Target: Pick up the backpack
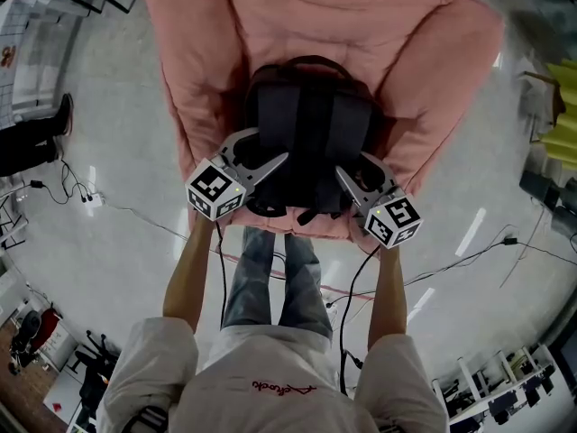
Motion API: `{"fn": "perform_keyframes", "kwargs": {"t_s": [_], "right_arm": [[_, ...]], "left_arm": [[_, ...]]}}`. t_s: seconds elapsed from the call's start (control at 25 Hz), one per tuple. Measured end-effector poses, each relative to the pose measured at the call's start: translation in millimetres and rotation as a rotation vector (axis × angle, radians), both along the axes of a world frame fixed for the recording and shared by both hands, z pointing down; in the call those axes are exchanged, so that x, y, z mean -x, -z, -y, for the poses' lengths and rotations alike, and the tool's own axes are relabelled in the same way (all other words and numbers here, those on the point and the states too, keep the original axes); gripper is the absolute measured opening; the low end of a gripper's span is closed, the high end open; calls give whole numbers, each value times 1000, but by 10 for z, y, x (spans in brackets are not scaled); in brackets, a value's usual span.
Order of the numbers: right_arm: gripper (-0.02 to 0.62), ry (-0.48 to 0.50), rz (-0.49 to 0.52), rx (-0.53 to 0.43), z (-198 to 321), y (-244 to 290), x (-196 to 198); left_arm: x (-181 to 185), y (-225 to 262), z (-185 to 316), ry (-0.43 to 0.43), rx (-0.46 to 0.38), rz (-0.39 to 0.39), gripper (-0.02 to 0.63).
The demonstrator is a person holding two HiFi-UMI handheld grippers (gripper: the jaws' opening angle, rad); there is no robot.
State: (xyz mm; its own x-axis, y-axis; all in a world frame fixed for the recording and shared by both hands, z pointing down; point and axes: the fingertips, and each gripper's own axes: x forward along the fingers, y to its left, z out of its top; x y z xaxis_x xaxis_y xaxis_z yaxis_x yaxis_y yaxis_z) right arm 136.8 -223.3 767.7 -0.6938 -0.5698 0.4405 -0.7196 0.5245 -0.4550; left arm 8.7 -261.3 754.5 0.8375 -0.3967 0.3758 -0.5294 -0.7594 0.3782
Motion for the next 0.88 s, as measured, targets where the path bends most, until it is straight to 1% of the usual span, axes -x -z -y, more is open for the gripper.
{"fn": "perform_keyframes", "kwargs": {"t_s": [0.08, 0.16, 0.24, 0.36, 0.52, 0.64, 0.76, 0.88], "right_arm": [[198, 36, 51, 9, 6, 50, 54], [198, 74, 71, 4, 31, 104, 133], [198, 95, 86, -8, 85, 149, 238], [198, 85, 122, -14, 200, 174, 312], [198, 52, 185, -22, 355, 223, 368], [199, 55, 233, -16, 483, 234, 424], [198, 81, 214, -34, 614, 279, 479], [198, 83, 209, -56, 724, 366, 510]], "left_arm": [[-36, 16, 37, -4, -6, -9, 222], [-57, 46, 81, -7, -20, -16, 221], [-62, 141, 159, 3, -40, -44, 221], [-155, 262, 331, 11, -65, -77, 221], [-200, 297, 502, 1, -76, -80, 220], [-209, 329, 541, -13, -80, -83, 209], [-276, 382, 623, -26, -85, -97, 209], [-352, 411, 679, -55, -73, -115, 206]]}}
